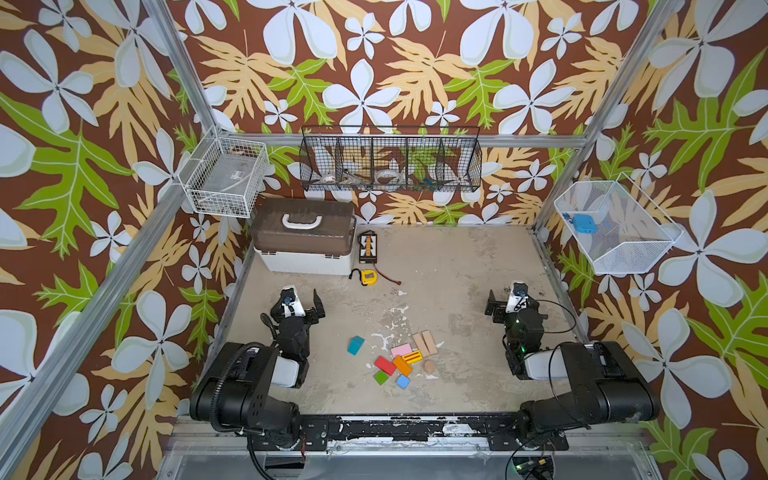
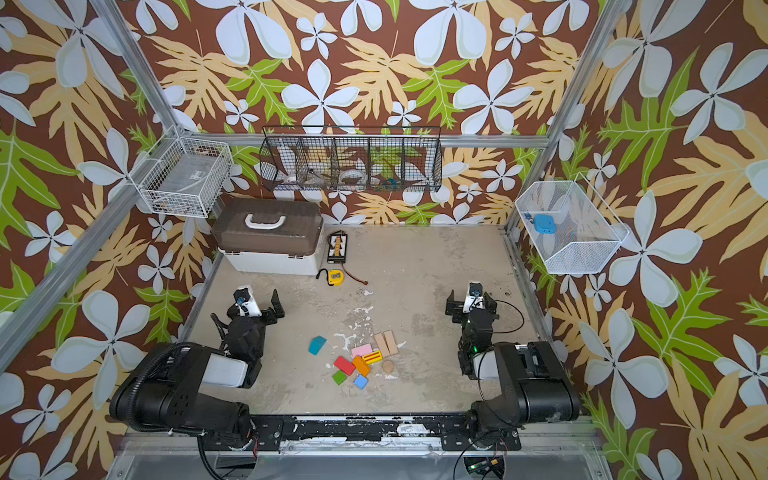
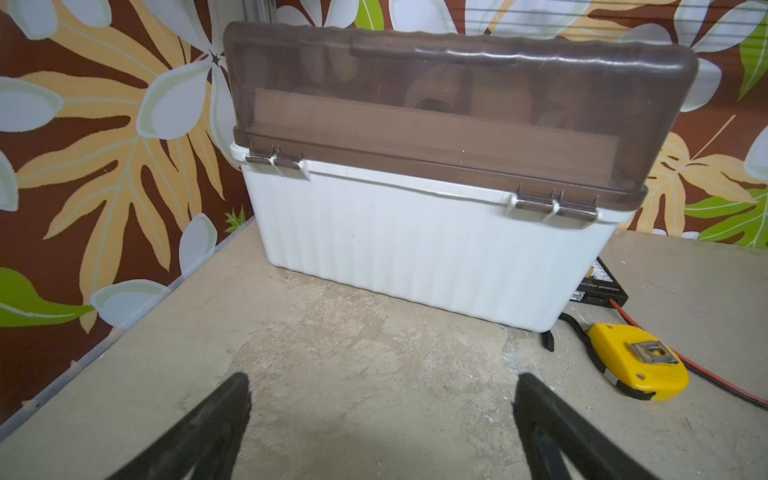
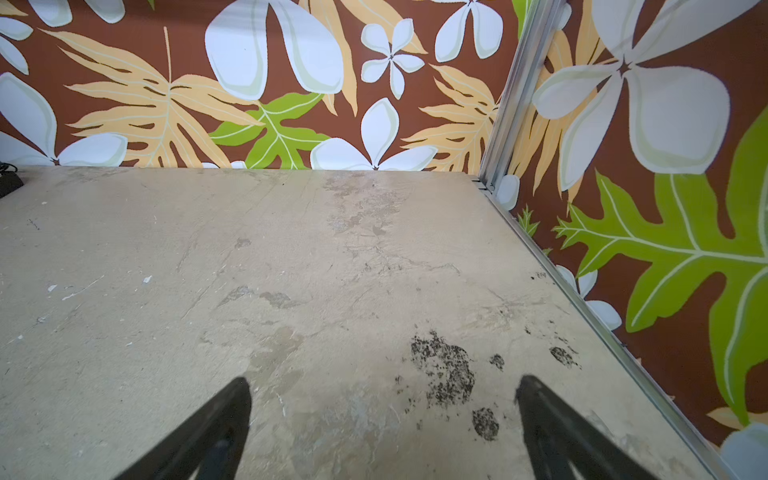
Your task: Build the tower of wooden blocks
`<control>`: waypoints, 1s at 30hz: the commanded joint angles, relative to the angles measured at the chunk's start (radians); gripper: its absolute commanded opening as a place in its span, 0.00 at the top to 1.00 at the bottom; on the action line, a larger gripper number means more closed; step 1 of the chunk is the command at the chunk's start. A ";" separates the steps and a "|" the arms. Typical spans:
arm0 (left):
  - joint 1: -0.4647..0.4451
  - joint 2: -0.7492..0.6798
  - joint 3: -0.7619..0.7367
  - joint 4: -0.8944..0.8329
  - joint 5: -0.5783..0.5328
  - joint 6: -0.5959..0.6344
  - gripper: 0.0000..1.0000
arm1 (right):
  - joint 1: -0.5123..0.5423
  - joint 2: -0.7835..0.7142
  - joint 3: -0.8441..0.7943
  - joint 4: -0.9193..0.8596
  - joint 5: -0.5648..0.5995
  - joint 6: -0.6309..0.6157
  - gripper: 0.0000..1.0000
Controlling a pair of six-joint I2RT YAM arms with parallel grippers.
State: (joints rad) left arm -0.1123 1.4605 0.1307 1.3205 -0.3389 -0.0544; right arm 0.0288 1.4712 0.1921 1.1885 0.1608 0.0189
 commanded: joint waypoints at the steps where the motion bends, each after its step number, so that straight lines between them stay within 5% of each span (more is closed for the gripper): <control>1: 0.000 -0.002 0.000 0.037 0.001 -0.002 0.00 | 0.001 -0.003 0.004 0.027 -0.001 0.000 0.00; 30: 0.002 0.000 0.005 0.026 0.017 0.004 0.00 | 0.000 -0.002 0.004 0.027 0.000 0.000 0.00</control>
State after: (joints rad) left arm -0.1116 1.4605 0.1341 1.3136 -0.3279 -0.0513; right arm 0.0288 1.4712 0.1921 1.1885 0.1608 0.0185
